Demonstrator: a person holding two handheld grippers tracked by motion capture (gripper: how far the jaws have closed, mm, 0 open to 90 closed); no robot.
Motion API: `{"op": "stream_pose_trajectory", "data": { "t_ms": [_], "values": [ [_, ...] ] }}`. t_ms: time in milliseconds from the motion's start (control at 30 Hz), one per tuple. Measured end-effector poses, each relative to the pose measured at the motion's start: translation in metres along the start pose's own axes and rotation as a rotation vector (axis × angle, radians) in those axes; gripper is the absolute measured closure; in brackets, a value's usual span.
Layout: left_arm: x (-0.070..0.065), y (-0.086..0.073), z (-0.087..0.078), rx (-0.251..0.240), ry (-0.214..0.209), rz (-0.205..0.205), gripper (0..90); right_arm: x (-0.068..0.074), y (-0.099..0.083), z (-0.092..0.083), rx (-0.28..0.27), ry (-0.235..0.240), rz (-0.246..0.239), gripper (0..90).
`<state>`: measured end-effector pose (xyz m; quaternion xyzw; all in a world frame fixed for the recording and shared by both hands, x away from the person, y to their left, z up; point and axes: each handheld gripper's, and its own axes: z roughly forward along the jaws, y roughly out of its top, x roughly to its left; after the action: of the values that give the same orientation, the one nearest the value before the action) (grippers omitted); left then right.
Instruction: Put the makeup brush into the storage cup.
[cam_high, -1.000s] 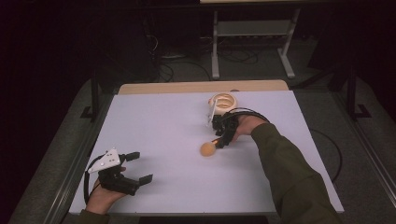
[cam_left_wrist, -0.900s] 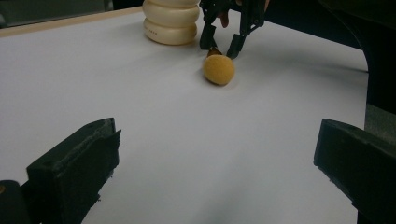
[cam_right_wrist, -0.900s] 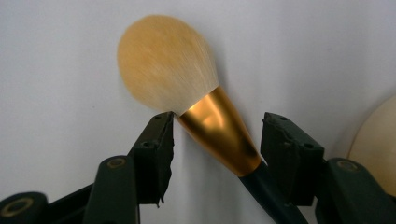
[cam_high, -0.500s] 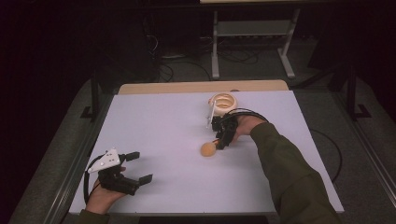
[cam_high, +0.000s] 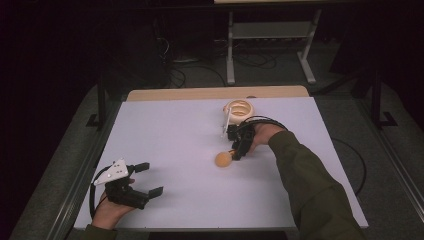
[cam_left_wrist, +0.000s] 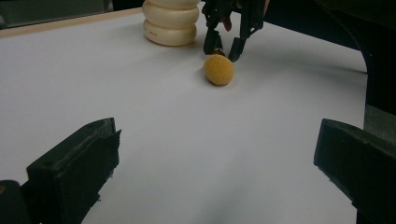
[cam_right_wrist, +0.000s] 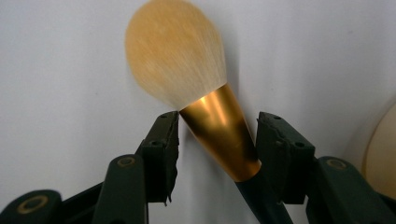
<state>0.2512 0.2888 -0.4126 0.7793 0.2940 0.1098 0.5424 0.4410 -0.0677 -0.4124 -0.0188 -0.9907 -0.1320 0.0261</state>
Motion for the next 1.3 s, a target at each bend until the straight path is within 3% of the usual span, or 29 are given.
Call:
{"op": "stream_pose_trajectory", "data": {
  "t_ms": [200,467,900,1167,1300],
  "values": [
    [0.0,0.0,0.0,0.001,-0.002,0.005,0.0,0.0,-0.003,-0.004,-0.008,-0.003,0.003,46.4],
    [0.0,0.0,0.0,-0.001,-0.001,0.002,0.0,0.0,-0.001,0.004,0.014,0.004,-0.008,45.5],
    [0.0,0.0,0.0,-0.003,0.0,-0.003,0.0,0.001,0.002,0.007,0.034,-0.007,-0.008,53.5],
    [0.0,0.0,0.0,-0.002,-0.002,-0.005,0.0,0.002,0.005,0.007,0.023,0.001,-0.002,52.9],
    [0.0,0.0,0.0,-0.002,-0.001,-0.002,0.0,0.002,0.006,0.008,0.036,-0.006,-0.003,57.6]
  ]
}}
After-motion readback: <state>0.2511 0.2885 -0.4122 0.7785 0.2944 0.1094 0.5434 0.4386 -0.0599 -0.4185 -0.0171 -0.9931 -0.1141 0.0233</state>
